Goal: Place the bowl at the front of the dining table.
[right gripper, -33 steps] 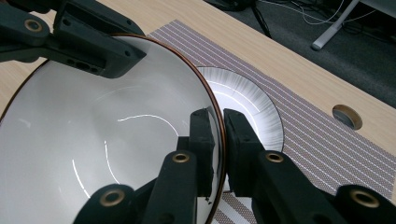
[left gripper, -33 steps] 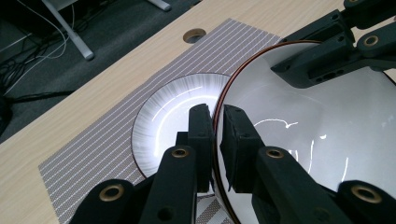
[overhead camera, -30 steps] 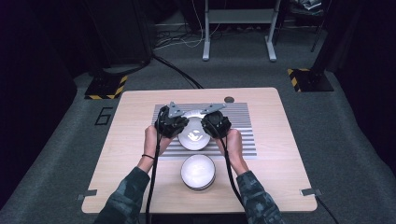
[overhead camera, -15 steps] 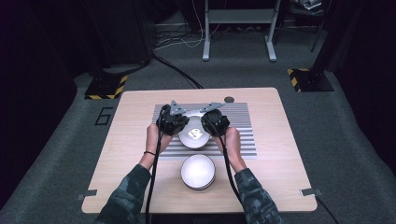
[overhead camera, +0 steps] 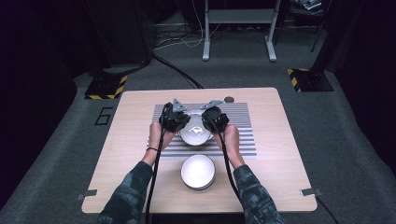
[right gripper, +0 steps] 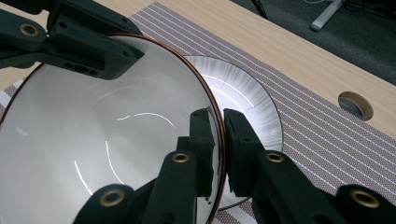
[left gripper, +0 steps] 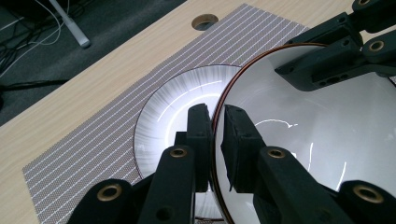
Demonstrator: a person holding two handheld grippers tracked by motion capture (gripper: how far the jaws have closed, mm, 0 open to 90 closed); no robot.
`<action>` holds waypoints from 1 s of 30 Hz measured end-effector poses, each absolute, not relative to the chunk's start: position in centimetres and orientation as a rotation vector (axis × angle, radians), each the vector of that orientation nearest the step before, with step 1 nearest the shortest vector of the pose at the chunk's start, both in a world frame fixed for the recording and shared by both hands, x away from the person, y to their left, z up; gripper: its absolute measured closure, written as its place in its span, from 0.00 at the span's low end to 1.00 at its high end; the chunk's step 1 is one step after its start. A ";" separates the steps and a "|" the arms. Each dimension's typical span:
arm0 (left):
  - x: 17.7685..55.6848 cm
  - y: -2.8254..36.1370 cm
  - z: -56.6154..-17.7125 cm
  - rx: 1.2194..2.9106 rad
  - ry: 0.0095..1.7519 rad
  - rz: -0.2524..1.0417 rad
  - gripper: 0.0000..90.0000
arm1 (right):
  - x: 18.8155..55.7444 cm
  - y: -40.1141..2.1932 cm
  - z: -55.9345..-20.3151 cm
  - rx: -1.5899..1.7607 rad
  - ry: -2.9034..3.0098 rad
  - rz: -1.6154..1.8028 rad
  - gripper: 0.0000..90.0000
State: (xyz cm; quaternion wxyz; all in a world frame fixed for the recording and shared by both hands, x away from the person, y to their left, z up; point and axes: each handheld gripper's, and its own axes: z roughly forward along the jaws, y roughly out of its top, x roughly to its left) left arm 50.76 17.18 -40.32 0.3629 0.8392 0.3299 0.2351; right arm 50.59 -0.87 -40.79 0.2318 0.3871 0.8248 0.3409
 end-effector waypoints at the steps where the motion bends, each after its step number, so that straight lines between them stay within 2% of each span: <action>1: 50.9 17.2 -40.4 2.166 0.848 0.608 0.90 | 50.7 -0.9 -40.9 1.073 2.267 0.937 0.92; 30: 53.9 16.8 -42.1 2.179 0.884 0.579 0.90 | 53.6 -0.7 -42.4 1.141 2.275 0.901 0.91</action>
